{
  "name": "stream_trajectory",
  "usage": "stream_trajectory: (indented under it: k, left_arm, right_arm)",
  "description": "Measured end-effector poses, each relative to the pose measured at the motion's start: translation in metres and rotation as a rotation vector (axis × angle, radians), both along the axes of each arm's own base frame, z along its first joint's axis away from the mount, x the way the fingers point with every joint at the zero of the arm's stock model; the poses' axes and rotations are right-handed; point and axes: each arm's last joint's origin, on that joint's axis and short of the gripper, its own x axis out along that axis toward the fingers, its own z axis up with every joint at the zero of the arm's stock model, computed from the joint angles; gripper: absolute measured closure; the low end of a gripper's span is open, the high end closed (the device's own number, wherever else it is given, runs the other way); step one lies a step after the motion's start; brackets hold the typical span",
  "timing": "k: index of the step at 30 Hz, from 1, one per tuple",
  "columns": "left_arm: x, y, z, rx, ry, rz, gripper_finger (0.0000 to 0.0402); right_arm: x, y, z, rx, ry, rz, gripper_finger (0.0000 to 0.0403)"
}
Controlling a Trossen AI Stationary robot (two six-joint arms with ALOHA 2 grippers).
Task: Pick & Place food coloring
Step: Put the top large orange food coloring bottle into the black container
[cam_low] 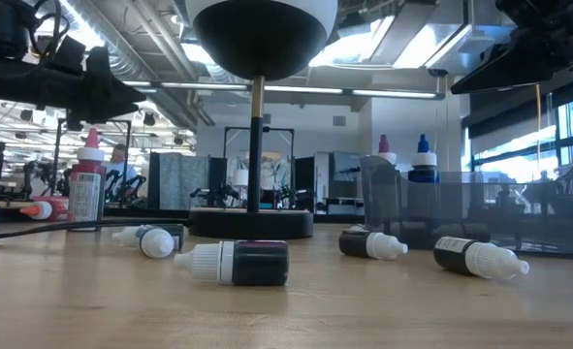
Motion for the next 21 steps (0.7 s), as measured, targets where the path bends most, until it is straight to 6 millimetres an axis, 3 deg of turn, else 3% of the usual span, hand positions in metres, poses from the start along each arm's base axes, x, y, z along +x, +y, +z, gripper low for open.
stream_trajectory:
  k: [7,17,21]
  left_arm:
    - [0.002,-0.002,0.000,0.006,0.005,-0.076,0.0169]
    - [0.001,-0.002,0.001,-0.040,-0.047,-0.083,0.0173]
    - [-0.001,-0.004,0.016,-0.021,-0.086,-0.098,0.0173]
  right_arm:
    - [0.000,0.000,0.000,-0.001,0.002,0.000,0.0251]
    - [0.000,0.000,-0.001,-0.005,0.008,-0.001,0.0251]
    - [0.000,0.000,-0.001,-0.006,0.008,-0.002,0.0251]
